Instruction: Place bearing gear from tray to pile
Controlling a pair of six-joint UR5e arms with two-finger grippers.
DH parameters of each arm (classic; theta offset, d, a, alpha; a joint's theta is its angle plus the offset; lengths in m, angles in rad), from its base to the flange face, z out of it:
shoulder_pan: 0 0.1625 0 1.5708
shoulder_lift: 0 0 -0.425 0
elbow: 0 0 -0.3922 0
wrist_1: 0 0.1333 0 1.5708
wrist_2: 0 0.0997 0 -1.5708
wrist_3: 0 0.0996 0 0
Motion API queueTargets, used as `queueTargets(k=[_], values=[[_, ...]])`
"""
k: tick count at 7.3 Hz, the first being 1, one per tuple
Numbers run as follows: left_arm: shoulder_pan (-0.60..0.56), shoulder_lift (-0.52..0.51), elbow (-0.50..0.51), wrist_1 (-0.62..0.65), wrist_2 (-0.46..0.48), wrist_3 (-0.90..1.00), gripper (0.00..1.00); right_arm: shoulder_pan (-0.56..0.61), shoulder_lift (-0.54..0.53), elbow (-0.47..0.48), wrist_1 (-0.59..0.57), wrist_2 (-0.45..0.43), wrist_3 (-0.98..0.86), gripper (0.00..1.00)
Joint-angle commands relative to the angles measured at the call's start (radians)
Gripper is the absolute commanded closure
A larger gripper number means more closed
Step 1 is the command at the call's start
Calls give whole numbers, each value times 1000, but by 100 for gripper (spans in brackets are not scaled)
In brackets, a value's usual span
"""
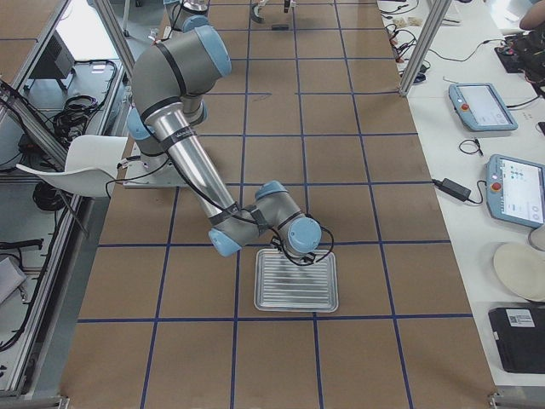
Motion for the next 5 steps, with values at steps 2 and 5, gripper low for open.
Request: queueTargets(k=[2,5], values=[[9,-11,5,1,2,14,1,9,12,0,-17,12,0,34],[9,1,12,-8,6,11,0,9,10,-2,-17,7,3,94]])
